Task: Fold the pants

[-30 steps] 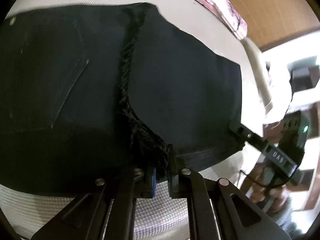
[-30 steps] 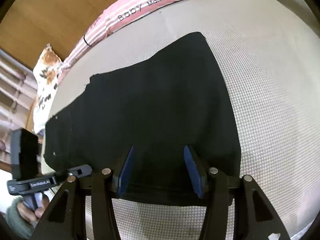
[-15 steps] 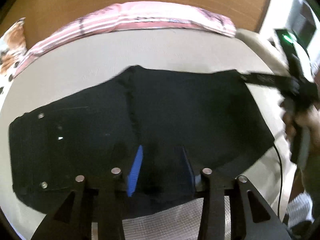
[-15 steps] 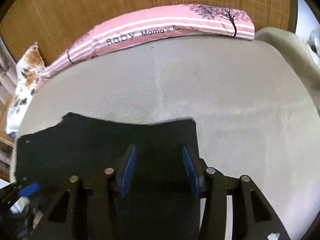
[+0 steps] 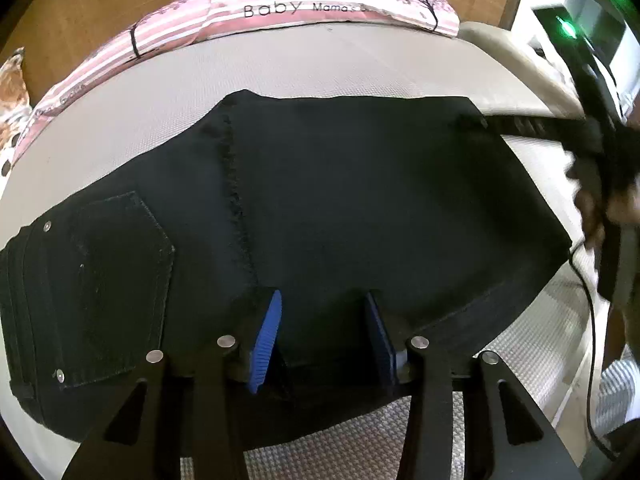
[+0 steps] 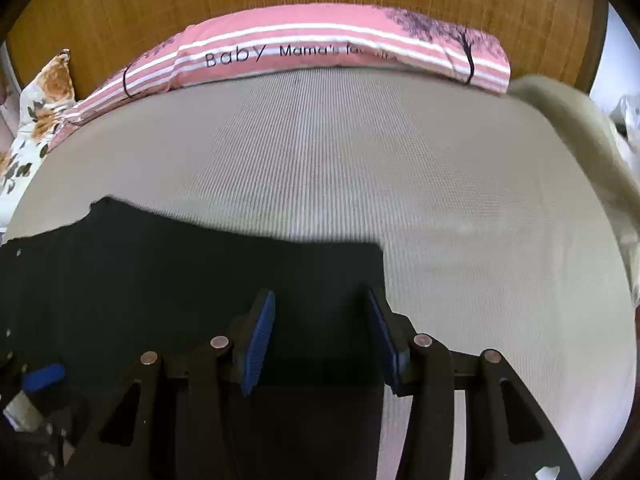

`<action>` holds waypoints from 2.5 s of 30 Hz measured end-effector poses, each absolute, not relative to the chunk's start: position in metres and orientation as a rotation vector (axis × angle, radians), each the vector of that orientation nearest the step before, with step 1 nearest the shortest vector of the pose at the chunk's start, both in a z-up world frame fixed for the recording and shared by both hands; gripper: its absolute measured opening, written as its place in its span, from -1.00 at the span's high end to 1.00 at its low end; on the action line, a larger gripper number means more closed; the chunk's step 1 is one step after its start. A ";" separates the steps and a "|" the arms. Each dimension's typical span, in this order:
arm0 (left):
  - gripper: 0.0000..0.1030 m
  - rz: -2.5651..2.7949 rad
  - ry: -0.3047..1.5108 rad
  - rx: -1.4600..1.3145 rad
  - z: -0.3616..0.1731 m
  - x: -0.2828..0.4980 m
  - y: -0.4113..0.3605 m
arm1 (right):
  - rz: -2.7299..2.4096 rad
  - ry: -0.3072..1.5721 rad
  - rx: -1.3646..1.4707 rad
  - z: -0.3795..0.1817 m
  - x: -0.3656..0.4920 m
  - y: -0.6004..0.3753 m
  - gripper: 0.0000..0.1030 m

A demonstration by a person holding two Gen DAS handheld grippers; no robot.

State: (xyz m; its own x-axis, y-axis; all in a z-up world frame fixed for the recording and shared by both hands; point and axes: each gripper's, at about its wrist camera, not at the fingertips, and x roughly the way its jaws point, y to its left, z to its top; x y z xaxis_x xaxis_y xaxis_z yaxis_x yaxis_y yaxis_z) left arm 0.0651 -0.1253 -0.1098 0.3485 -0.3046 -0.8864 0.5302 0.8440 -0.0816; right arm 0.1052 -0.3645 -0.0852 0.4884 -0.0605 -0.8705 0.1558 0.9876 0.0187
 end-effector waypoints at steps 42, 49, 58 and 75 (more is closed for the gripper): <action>-0.26 -0.241 1.006 -0.022 -0.062 0.058 0.006 | 0.177 1.174 0.097 -0.094 0.044 -0.211 -0.08; -0.27 -0.229 1.038 -0.441 -0.073 0.054 0.097 | 0.211 1.180 0.164 -0.090 0.053 -0.206 -0.15; -0.27 -0.173 1.021 -0.830 -0.109 0.038 0.170 | 0.240 1.172 0.233 -0.081 0.059 -0.210 -0.28; -0.26 -0.193 0.989 -1.020 -0.158 0.053 0.195 | 0.224 1.188 0.235 -0.082 0.064 -0.207 -0.29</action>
State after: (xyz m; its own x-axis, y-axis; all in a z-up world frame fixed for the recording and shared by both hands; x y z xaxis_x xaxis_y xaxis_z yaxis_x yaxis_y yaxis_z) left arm 0.0531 0.1946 -0.1578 0.5736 -0.5570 -0.6007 -0.2907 0.5471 -0.7849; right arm 0.0639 -0.2069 -0.0820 0.3567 0.2942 -0.8867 -0.0482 0.9537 0.2970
